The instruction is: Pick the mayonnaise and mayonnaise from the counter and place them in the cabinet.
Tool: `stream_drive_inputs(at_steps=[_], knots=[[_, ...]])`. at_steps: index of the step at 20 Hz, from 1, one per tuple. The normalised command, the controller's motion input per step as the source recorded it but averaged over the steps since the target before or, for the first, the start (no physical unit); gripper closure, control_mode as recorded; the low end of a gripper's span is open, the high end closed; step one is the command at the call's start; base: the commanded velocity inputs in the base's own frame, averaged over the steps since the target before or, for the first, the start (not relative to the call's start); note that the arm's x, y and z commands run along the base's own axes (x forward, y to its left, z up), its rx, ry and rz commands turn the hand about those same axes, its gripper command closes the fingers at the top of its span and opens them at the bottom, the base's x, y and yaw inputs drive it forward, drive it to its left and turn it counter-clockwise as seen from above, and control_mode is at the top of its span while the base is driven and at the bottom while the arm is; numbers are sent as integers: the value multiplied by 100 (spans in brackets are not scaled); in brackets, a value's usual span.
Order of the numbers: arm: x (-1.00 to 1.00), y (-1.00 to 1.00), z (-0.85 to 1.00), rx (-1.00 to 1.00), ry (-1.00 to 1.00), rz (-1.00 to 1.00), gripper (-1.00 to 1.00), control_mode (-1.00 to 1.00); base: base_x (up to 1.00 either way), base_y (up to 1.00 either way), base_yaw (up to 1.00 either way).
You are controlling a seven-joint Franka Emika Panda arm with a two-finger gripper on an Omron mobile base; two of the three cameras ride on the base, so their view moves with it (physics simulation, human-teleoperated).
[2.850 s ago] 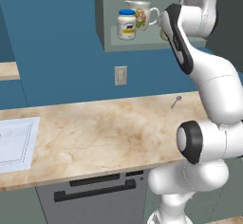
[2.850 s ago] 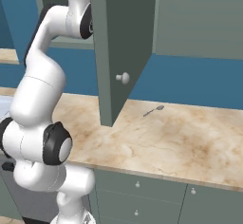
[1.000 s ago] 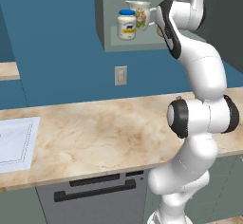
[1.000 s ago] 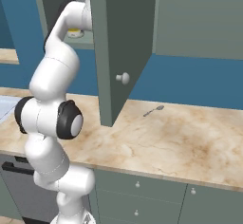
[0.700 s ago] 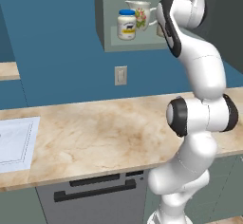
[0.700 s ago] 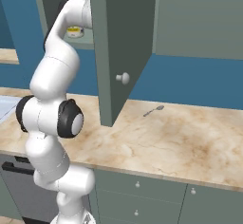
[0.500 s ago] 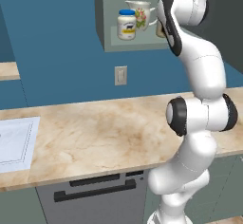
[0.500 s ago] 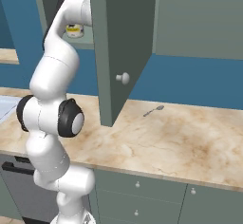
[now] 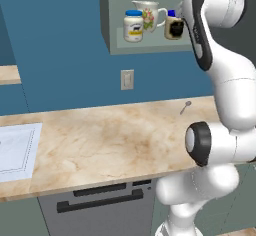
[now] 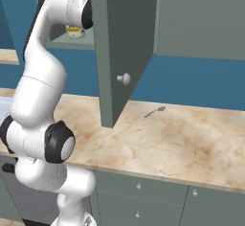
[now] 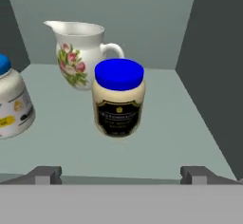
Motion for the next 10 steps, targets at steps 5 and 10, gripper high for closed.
stream_drive_inputs(at_steps=[5,10], knots=[[-100,19,-62,0,-13,8,-100,-100,0,0,0],[-100,21,-48,0,-14,9,-100,-100,0,0,0]])
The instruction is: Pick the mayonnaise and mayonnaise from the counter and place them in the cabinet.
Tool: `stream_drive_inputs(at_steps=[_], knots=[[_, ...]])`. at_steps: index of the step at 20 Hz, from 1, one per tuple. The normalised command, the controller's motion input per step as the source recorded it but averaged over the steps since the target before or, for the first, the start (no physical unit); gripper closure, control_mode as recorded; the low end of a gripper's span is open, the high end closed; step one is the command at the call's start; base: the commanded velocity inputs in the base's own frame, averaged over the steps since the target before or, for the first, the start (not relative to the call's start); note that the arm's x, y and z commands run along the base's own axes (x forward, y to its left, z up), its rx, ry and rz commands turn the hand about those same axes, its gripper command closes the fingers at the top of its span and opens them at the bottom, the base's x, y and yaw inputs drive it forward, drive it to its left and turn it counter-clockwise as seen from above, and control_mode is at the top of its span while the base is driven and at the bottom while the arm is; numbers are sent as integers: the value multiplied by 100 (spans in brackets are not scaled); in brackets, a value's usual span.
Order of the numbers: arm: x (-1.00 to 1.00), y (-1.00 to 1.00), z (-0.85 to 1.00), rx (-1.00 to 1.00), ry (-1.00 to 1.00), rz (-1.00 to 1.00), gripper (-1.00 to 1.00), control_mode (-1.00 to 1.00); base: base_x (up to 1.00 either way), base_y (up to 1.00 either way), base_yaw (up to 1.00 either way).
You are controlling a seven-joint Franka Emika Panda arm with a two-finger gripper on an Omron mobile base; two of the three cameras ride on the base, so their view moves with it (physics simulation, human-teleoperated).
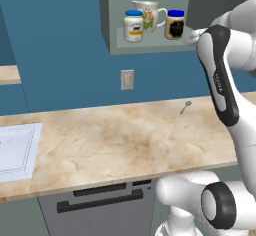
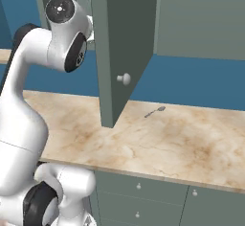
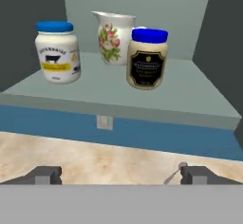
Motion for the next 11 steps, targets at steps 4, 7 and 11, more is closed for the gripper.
stream_drive_inputs(at_steps=[4,7,11], knots=[[-100,21,-46,0,-8,8,-100,-100,0,0,0],[-95,21,-68,0,0,7,-100,-100,0,0,0],[-72,17,-85,0,2,7,-100,-100,0,0,0]])
